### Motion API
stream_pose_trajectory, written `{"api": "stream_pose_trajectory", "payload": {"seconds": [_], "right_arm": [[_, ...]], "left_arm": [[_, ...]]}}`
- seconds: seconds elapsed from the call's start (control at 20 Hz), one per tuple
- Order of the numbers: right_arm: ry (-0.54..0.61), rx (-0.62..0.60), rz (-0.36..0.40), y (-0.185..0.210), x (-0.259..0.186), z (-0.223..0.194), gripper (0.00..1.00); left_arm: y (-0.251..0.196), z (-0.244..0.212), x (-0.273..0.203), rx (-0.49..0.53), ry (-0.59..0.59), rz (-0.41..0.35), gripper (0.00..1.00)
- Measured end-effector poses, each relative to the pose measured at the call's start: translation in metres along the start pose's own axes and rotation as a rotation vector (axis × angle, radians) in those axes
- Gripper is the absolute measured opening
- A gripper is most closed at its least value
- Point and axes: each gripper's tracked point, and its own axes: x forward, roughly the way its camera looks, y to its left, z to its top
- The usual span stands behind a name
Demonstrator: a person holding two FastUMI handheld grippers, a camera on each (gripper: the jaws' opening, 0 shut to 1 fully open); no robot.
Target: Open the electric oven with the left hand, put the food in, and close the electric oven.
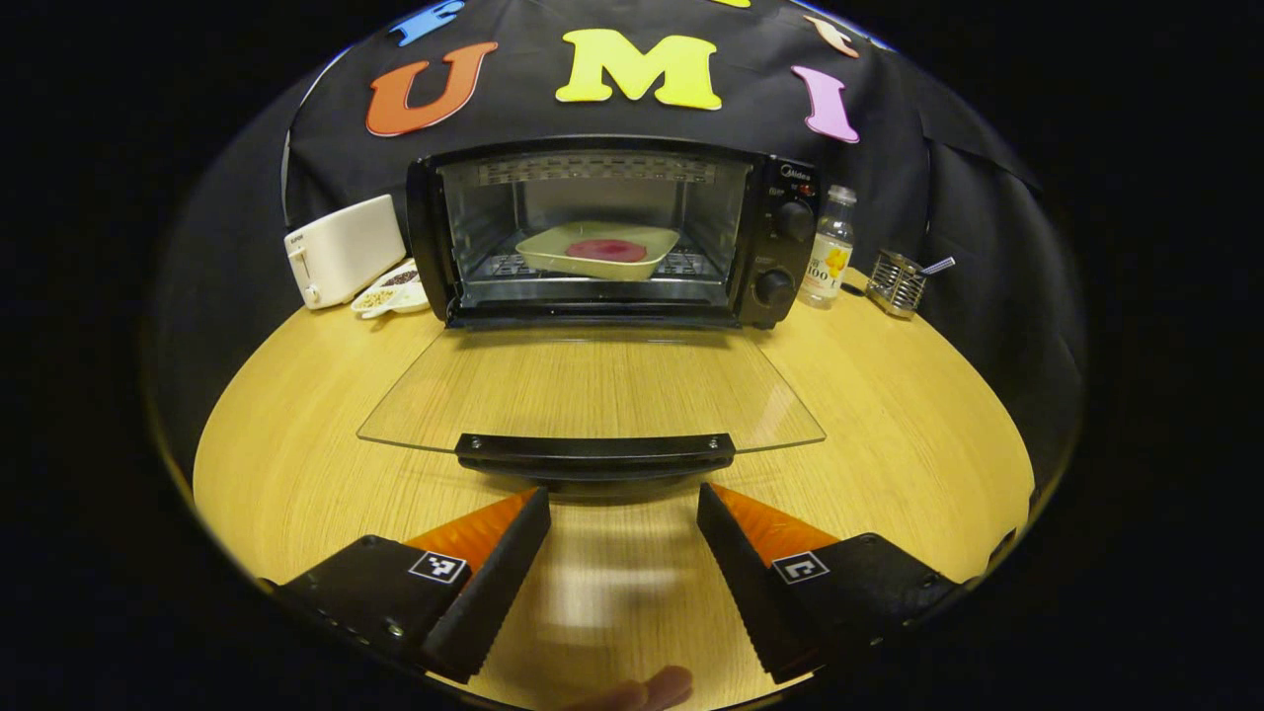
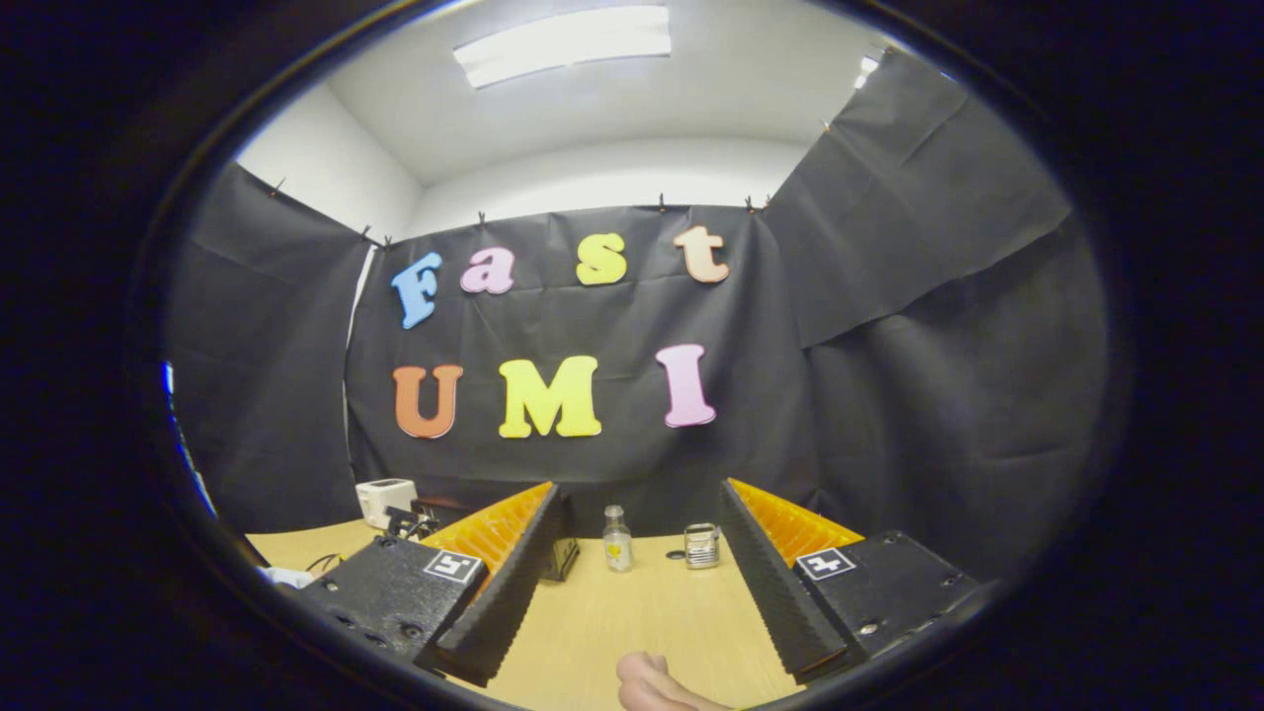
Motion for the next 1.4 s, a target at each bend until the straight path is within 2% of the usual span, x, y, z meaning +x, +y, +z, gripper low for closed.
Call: {"api": "stream_pose_trajectory", "payload": {"seconds": [0.4,0.55,0.7,0.85,0.95,1.0,1.05,1.1,1.4], "right_arm": [[0.007,-0.032,-0.012,0.003,-0.020,0.011,0.96],[0.004,-0.027,-0.008,0.010,-0.024,0.015,0.96],[-0.011,0.000,0.030,0.028,-0.028,0.023,0.96],[-0.016,-0.025,0.051,0.037,-0.033,0.026,0.96],[-0.025,-0.040,0.048,0.039,-0.034,0.031,0.96],[-0.026,-0.043,0.043,0.039,-0.035,0.031,1.00],[-0.025,-0.045,0.039,0.039,-0.034,0.031,1.00],[-0.021,-0.046,0.037,0.039,-0.034,0.030,0.96],[-0.003,-0.024,0.014,0.030,-0.027,0.024,0.96]], "left_arm": [[0.001,0.001,0.001,-0.061,0.026,-0.019,0.96],[0.013,0.009,-0.003,-0.024,-0.002,0.023,0.96],[0.015,0.014,-0.002,0.003,-0.020,0.018,0.96],[0.015,0.017,-0.004,0.001,-0.026,0.019,0.96],[0.015,0.020,-0.004,0.006,-0.039,0.020,0.96],[0.016,0.021,-0.004,0.005,-0.041,0.020,0.96],[0.016,0.021,-0.005,0.006,-0.041,0.019,0.96],[0.016,0.021,-0.005,0.002,-0.037,0.019,0.96],[0.016,0.037,-0.013,0.010,-0.080,0.021,0.96]]}}
